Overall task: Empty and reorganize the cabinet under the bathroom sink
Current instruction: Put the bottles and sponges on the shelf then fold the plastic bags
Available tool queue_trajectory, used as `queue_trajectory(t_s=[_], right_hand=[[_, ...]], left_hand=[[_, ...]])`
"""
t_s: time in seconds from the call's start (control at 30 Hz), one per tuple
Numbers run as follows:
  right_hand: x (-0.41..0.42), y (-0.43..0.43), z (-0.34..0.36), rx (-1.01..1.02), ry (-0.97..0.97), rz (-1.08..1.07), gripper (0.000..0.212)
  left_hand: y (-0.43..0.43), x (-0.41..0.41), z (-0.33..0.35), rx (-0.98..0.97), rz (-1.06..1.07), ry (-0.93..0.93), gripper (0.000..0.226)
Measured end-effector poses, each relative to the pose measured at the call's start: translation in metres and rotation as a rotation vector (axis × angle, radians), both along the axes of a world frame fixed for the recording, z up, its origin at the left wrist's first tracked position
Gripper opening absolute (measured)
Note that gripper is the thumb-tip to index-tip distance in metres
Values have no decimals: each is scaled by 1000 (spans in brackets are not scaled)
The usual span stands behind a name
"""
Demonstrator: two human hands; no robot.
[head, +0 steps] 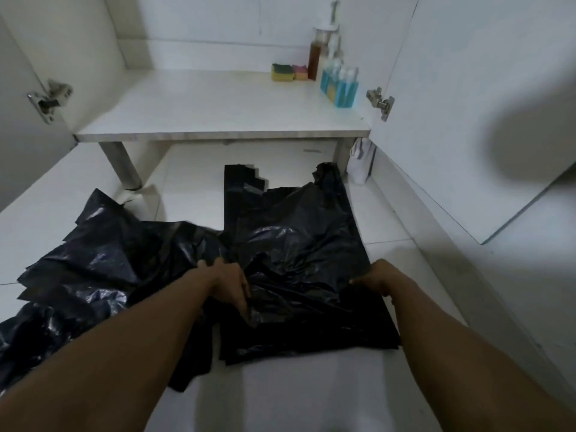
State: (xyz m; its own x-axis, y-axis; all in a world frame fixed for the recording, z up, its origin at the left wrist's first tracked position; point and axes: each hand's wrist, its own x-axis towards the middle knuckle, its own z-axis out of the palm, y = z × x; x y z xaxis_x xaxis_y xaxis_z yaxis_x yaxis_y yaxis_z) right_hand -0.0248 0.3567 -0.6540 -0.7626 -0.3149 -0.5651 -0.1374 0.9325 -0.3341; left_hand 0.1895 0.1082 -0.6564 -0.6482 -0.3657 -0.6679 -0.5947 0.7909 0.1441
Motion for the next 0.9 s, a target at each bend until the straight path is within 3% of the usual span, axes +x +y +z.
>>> queue_trajectory(t_s=[0.1, 0.13, 0.2, 0.27, 0.4, 0.5, 0.53, 0.6, 0.67, 0.7, 0.77, 0.83, 0.9], right_hand=[[3, -5, -34, 49, 3, 25, 106], [9, -7, -37, 81, -2, 12, 106], [18, -11, -38, 123, 20, -40, 87], [24, -15, -34, 129, 93, -74, 78], [30, -31, -37, -129, 299, 107, 77], [42, -49, -48, -97, 196, 289, 91], [46, -52, -52, -62, 170, 311, 96], [52, -54, -59, -23, 164, 332, 100], [56, -56, -62, -49, 216, 317, 96], [58, -57, -61, -75, 273, 311, 91], [61, -59, -59, -119, 413, 300, 78], [62, -58, -60, -105, 425, 300, 75], [58, -52, -65, -51, 312, 301, 80]], left_hand=[[4, -4, 6, 88, 48, 28, 108], [3, -4, 2, 149, 96, 78, 111], [-2, 5, -11, 224, 223, 239, 109], [-11, 21, -24, 169, 292, 342, 109], [-22, 51, -30, 31, 290, 274, 110], [-27, 64, -27, -83, 278, 114, 127], [-29, 66, -27, -92, 279, 83, 126], [-31, 65, -27, -144, 276, 146, 97], [-27, 57, -28, -312, 263, 373, 64], [-23, 51, -28, -388, 235, 510, 62], [-11, 36, -31, -362, 91, 639, 77], [2, 25, -38, -232, -63, 477, 105], [11, 20, -52, -202, -124, 298, 130]])
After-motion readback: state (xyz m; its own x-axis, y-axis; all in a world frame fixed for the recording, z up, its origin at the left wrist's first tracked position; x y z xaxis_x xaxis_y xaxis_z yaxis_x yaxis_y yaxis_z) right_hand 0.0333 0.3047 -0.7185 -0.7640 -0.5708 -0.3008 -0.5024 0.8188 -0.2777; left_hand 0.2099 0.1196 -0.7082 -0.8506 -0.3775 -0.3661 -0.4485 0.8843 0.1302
